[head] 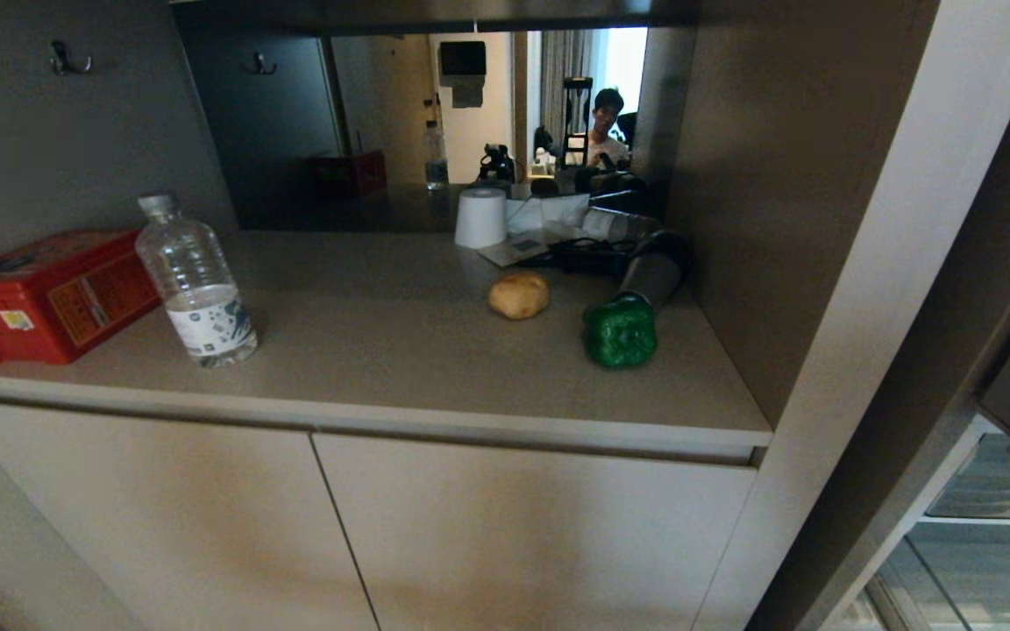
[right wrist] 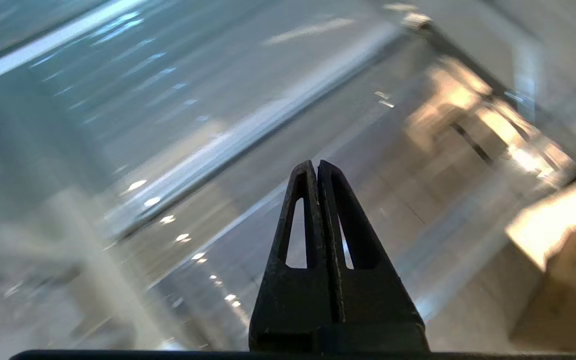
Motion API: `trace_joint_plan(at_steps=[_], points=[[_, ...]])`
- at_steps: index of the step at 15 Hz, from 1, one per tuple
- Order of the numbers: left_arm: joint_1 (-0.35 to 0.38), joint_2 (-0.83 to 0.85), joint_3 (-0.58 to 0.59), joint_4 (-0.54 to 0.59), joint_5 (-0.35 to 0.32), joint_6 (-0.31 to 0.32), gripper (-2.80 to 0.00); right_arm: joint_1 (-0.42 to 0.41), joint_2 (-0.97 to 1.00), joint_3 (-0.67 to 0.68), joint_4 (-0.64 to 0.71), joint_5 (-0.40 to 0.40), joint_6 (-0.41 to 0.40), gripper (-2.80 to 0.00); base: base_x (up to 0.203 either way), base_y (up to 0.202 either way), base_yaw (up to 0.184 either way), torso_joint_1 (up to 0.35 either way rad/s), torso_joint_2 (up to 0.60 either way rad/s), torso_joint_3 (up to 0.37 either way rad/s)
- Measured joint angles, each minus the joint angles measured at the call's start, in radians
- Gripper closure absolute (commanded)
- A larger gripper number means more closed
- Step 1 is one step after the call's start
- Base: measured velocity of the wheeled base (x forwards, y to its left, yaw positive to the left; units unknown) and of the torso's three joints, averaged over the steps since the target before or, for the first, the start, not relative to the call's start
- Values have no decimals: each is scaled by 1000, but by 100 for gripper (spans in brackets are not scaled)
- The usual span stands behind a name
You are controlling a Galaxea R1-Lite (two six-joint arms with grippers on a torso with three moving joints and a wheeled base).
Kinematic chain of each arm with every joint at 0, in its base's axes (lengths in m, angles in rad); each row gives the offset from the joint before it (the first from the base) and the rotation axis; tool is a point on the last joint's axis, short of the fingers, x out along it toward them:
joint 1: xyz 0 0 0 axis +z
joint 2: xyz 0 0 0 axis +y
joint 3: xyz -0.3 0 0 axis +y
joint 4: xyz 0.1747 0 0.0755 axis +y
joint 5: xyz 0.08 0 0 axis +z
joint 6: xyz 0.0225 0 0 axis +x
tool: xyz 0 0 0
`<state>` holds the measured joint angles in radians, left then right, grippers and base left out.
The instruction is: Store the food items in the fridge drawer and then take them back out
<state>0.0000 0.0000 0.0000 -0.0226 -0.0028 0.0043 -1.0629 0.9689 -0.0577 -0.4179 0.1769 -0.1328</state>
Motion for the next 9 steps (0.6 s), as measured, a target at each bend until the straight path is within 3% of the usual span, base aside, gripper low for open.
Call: trace_joint_plan(at_steps=[4, 9], points=[[0, 0, 0, 0, 0, 0, 0, -288, 12, 8, 1, 63, -42, 0, 0, 0, 0, 0, 0, 0], [0, 0, 0, 0, 0, 0, 0, -457, 135, 14, 10, 71, -127, 0, 0, 0, 0, 0, 0, 0]])
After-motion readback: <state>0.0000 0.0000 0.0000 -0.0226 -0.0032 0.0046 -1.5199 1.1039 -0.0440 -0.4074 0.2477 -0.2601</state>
